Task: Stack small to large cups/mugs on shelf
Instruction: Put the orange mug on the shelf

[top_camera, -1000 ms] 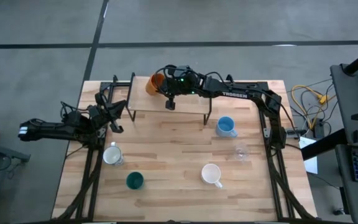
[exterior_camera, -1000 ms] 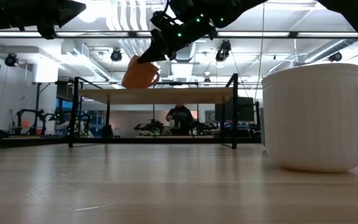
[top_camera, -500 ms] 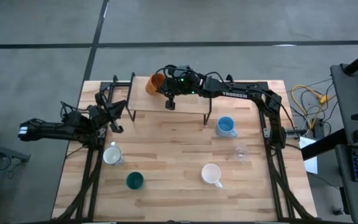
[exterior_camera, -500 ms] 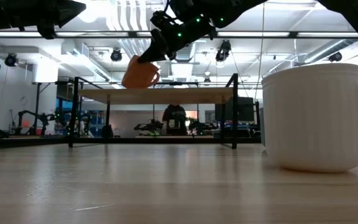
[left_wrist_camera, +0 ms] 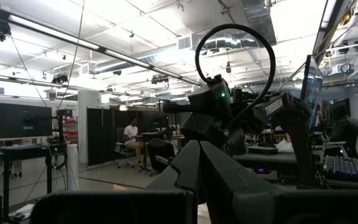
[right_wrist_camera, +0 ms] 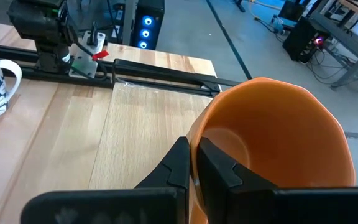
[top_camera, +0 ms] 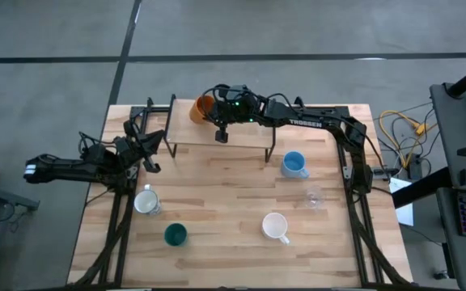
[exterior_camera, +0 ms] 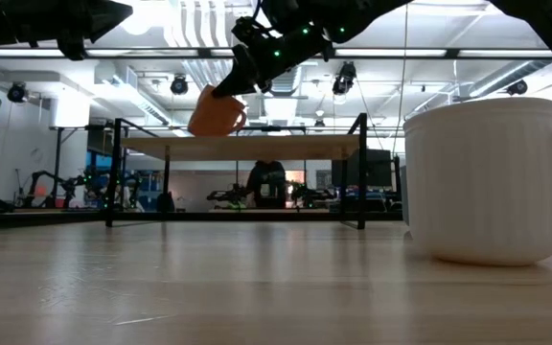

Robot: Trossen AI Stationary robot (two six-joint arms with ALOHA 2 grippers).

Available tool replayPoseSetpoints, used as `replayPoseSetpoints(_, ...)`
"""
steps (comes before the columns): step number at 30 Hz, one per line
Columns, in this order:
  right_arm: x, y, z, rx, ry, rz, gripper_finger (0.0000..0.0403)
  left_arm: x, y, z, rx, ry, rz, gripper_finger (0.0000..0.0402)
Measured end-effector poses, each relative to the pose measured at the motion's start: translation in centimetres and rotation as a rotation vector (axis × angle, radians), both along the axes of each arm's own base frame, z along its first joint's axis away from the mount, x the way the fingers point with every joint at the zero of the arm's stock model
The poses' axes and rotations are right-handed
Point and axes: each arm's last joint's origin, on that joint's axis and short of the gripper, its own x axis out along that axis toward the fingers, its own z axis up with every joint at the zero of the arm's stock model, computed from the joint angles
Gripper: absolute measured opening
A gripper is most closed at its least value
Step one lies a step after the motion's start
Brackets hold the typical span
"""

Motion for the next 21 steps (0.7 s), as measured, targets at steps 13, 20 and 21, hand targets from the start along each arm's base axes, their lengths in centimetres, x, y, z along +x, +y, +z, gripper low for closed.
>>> replayPoseSetpoints(13, 0.02, 0.01, 0.16, -0.004, -0.009, 0.001, 0.0066, 0.00, 0.00, 0.00, 0.000, 0.000, 0.000, 0.0000)
replayPoseSetpoints(20, 0.01, 0.02, 0.15, -0.003, -0.008, 0.001, 0.0082, 0.00, 0.00, 0.00, 0.000, 0.000, 0.000, 0.0000)
replayPoseSetpoints(21, 0.01, 0.02, 0.15, -0.003, -0.008, 0.001, 0.0084, 0.00, 0.00, 0.00, 0.000, 0.000, 0.000, 0.0000)
